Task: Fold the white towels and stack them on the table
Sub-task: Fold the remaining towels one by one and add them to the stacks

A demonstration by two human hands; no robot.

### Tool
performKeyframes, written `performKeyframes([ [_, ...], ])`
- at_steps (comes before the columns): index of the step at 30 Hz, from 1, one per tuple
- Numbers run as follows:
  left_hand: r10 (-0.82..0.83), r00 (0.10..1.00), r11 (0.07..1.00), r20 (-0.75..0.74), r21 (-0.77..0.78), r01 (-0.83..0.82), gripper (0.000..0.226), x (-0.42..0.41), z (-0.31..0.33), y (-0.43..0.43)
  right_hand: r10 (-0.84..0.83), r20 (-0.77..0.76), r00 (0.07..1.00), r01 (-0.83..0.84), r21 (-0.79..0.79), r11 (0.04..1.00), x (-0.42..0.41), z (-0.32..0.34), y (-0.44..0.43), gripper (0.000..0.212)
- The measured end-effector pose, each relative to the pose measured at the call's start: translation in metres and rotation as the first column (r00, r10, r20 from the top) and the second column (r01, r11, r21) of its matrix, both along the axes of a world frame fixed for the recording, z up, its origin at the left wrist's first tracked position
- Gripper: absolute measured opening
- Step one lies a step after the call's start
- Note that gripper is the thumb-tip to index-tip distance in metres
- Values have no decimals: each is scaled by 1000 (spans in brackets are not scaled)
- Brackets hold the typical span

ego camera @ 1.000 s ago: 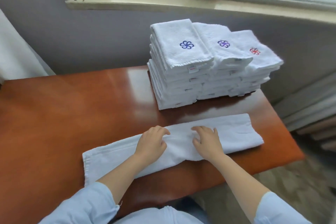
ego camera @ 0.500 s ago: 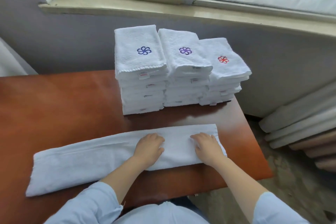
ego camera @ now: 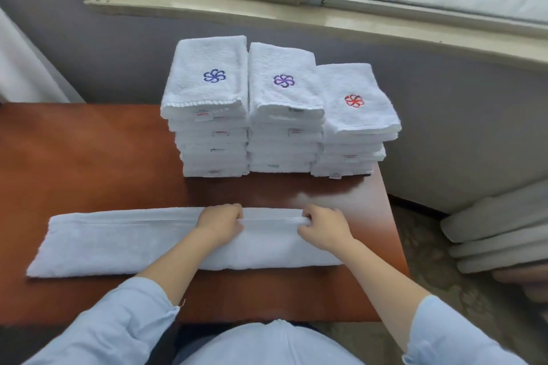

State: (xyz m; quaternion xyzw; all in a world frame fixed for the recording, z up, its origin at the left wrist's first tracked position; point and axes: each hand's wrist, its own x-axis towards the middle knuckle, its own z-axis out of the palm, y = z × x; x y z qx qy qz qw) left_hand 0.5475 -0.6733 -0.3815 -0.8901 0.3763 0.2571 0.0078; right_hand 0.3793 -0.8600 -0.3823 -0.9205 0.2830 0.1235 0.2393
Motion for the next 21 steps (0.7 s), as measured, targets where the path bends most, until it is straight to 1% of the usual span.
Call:
performKeyframes([
  [1,10,998,999,58,-32,-8,21,-1,0,-2,-1,-18,1000,0,-23,1000,1,1,-4,14],
  [3,13,981,995,192,-102,6,32,-9,-5,-7,25,-92,995,-36,-122,992,0,-2,-10,37],
  [4,18,977,989,210,-145,13,33,-15,-8,-9,39,-131,991,-63,-181,982,-2,-5,-12,49],
  [5,14,983,985,184,-173,19,31,-23,-11,-12,47,-162,986,-82,-217,973,-6,-9,-13,59],
  [7,-23,999,984,36,-178,29,28,-38,-20,-17,41,-175,984,-77,-205,976,-13,-16,-14,75],
  [9,-69,991,991,-116,-123,55,42,-50,-27,-19,-16,-166,986,-3,-114,993,-19,-22,-16,83],
  [10,-81,987,993,-141,-97,67,52,-52,-29,-20,-51,-160,986,40,-72,997,-21,-23,-17,86],
  [11,-94,987,993,-133,-77,85,60,-53,-29,-20,-77,-156,985,71,-47,996,-22,-24,-18,87],
  [13,-122,988,992,-95,-39,119,68,-53,-30,-21,-100,-151,984,96,-36,995,-23,-25,-22,87],
  [15,-128,989,992,-79,-17,127,70,-54,-30,-22,-121,-147,982,118,-28,993,-21,-24,-24,80],
  [16,-127,989,992,-79,-8,127,70,-55,-29,-23,-138,-147,979,136,-19,990,-20,-24,-25,72],
  [19,-129,987,991,-96,26,132,72,-55,-29,-27,-207,-137,969,215,47,975,-18,-24,-30,35],
  [21,-129,983,990,-132,35,135,72,-54,-27,-30,-252,-112,961,265,120,957,-17,-20,-34,23],
])
